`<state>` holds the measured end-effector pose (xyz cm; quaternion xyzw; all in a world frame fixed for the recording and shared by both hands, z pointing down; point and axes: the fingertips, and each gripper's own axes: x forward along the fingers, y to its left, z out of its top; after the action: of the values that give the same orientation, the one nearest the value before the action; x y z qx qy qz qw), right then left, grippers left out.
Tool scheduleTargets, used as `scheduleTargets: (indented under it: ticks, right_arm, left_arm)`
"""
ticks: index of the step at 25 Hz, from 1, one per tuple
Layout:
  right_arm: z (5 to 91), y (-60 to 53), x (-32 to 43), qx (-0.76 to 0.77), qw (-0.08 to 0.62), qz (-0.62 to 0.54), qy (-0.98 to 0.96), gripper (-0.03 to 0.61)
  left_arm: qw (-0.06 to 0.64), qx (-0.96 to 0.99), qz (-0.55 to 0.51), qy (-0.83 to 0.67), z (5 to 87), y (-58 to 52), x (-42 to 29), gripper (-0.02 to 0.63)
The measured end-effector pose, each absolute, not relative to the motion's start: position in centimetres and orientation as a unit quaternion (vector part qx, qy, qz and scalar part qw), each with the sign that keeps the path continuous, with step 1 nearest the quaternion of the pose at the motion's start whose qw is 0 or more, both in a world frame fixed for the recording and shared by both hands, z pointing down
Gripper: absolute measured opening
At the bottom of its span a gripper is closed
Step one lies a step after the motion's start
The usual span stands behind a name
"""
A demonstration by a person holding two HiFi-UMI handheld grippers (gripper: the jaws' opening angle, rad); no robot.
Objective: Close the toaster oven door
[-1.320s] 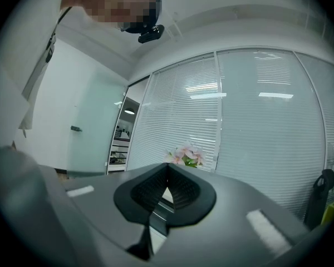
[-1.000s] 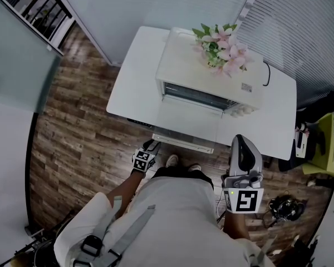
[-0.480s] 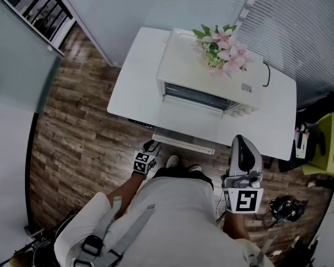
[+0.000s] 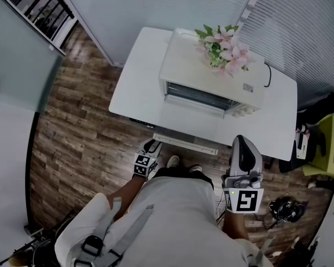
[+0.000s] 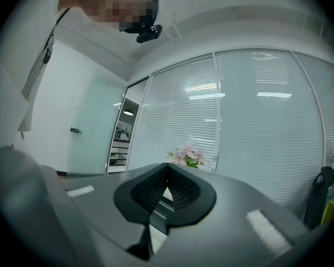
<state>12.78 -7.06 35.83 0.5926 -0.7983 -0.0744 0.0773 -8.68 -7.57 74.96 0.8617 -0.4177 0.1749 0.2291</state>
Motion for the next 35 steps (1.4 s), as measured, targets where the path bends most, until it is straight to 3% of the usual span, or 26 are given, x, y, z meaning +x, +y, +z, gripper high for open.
scheduleTargets:
  ticks: [35]
  right_arm:
    - [35.4, -7.5, 14.0, 0.602, 0.065, -0.075, -0.792, 0.006]
  left_arm:
    - [0.166, 0.871, 0.113, -0.449, 66.4, -10.5, -8.0, 0.094]
